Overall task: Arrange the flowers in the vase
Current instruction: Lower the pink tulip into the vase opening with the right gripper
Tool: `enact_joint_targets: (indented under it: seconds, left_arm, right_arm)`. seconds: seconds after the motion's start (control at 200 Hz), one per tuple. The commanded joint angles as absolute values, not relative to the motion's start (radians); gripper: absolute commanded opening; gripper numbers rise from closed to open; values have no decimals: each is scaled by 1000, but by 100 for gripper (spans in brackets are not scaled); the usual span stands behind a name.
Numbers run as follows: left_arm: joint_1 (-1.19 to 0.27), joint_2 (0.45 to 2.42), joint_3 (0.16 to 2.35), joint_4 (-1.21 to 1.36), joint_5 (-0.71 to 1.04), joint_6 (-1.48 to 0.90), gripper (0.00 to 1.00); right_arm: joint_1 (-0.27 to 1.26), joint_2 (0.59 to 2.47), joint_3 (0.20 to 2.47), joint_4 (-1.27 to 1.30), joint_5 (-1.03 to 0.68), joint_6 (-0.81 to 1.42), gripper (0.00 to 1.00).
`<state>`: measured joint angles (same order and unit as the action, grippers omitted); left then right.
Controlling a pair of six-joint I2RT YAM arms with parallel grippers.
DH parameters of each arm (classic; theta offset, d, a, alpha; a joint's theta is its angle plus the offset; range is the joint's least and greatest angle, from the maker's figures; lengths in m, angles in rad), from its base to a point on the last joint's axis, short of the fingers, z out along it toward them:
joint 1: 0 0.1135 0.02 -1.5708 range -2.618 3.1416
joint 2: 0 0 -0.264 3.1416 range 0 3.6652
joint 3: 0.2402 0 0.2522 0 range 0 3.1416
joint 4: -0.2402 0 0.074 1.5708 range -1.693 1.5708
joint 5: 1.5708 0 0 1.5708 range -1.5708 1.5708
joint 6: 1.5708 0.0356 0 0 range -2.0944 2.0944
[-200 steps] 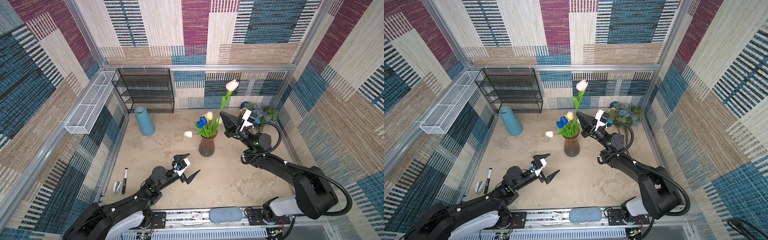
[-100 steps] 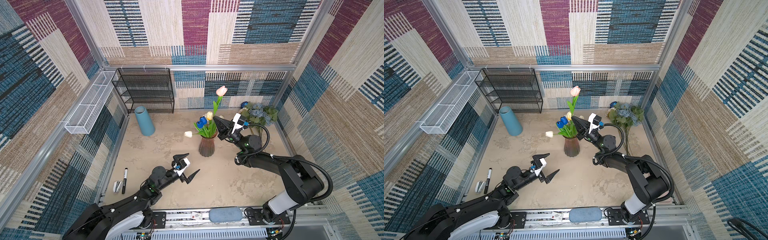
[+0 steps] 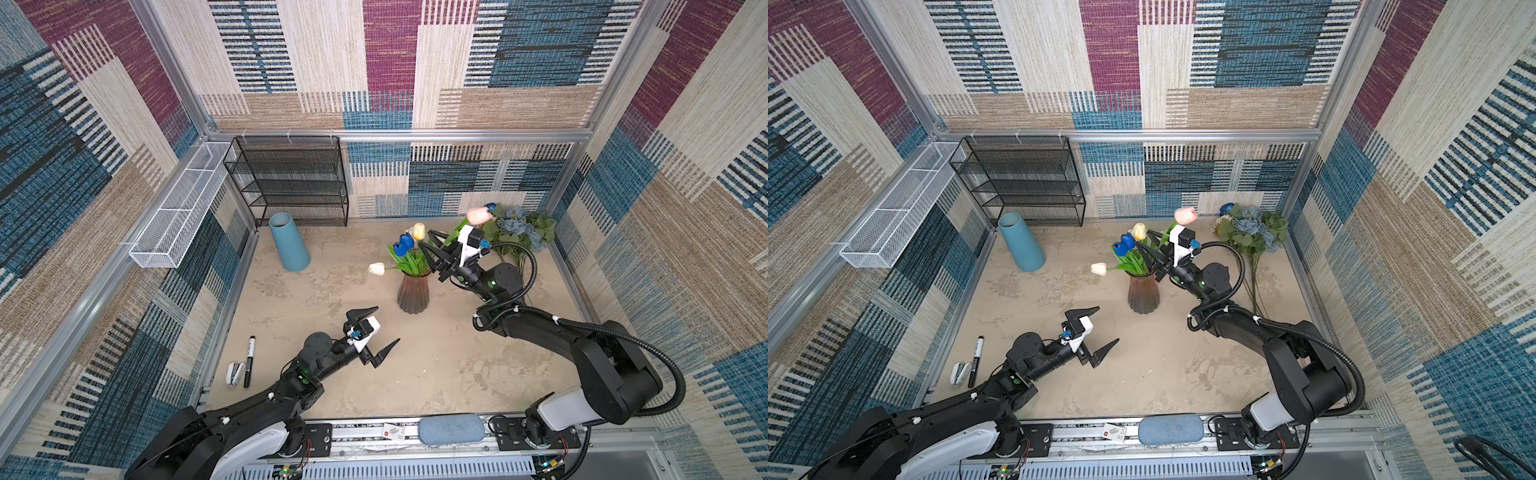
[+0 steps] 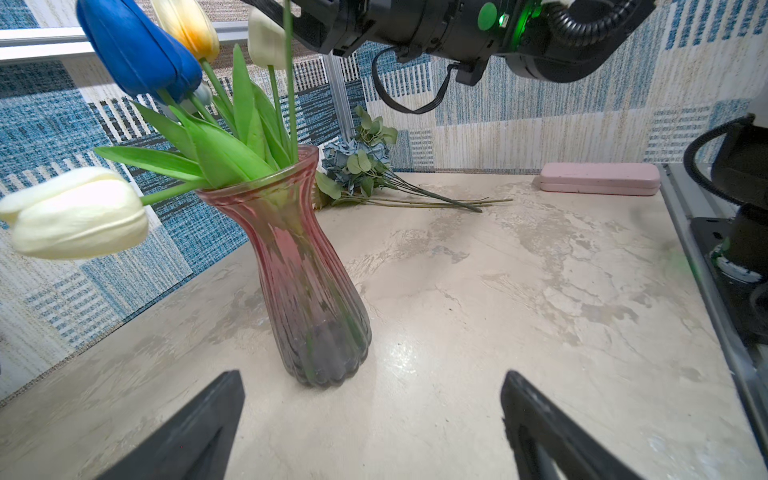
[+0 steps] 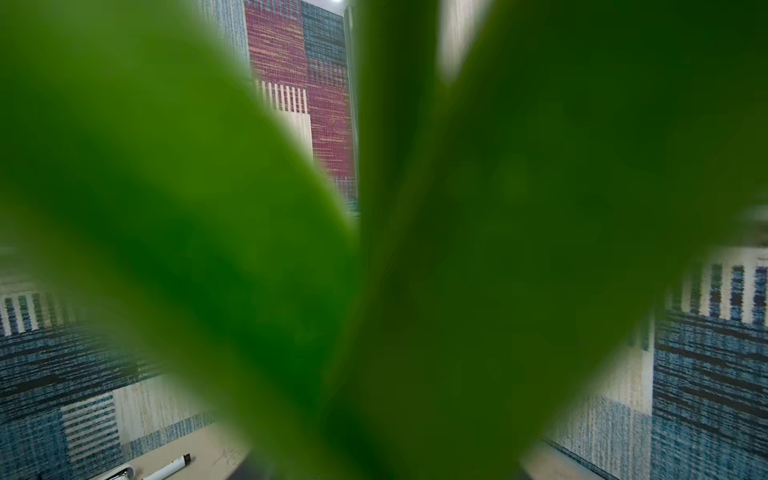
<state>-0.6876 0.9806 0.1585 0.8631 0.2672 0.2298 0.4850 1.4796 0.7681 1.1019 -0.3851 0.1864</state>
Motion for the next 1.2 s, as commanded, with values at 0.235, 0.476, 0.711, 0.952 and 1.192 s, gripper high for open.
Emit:
enact_joint_targets:
  seconds: [0.235,0.476,0.711,0.952,1.192]
  left_arm:
    - [-687,977,158,883,267,212,99]
    - [-687,987,161,885,271,211,99]
    - [-687,985,161,883,269,212,99]
    - [-687,986,161,883,272,212,99]
    - [-687,985,160,882,270,213,99]
  right_arm:
    - [486,1443,929,739,-304,126,21]
    - [494,1456,1043,585,-393,118,11]
    - [529,1469,1088,519,-432,47,7]
    - [555,1527,1112,495,-469,-7,7]
    - [558,1564,1101,506,-437,-14,47]
